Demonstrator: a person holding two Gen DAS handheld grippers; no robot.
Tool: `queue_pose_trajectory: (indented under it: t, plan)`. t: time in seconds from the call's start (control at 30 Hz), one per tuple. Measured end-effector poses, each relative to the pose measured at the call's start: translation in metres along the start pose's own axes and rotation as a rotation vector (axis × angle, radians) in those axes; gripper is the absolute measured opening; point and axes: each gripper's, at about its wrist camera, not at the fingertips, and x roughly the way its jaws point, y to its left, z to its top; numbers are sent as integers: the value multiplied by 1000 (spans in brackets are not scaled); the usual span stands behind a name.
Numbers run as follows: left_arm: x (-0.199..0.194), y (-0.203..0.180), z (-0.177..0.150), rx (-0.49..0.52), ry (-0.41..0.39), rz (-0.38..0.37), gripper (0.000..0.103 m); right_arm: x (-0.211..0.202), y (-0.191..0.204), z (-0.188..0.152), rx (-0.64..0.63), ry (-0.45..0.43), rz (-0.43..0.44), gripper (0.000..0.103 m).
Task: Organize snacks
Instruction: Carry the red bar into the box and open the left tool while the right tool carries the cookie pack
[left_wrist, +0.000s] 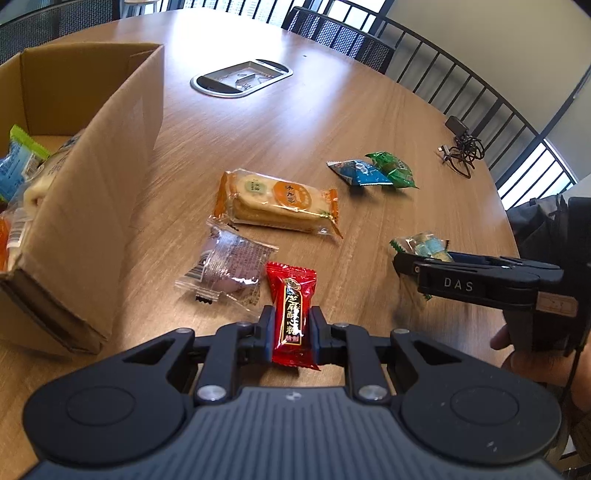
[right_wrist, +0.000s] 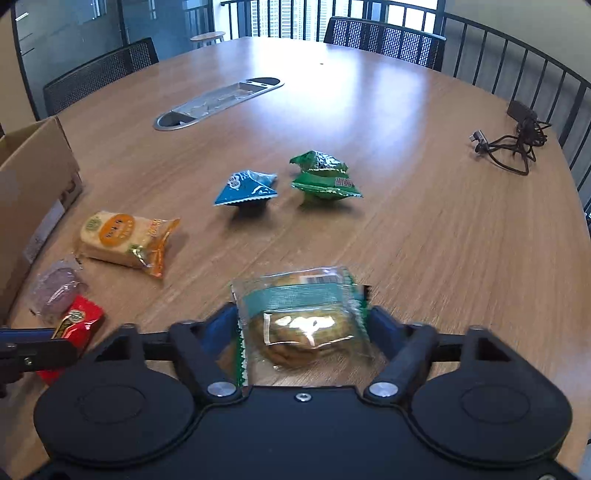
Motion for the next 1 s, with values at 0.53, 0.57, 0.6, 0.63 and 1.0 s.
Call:
queue_pose_trajectory:
  t: [0.53, 0.57, 0.6, 0.63, 1.0]
  plan:
    - [-42, -7, -4, -30, -62, -39, 18, -66, 19, -9, 0, -63, 22, 56]
    - [-47, -7, -4, -30, -71, -36, 18, -72, 22, -7, 0, -76, 26, 56]
    - [-51, -6, -3, -36, -76, -32, 18, -79, 25, -5, -3, -89, 31, 56]
    - [-56, -6, -2, -44, -81, -33, 18, -84, 28, -2, -9, -99, 35, 56]
    - [-123, 10, 28, -45, -179, -42, 18, -146, 74, 34, -77, -238, 83, 56]
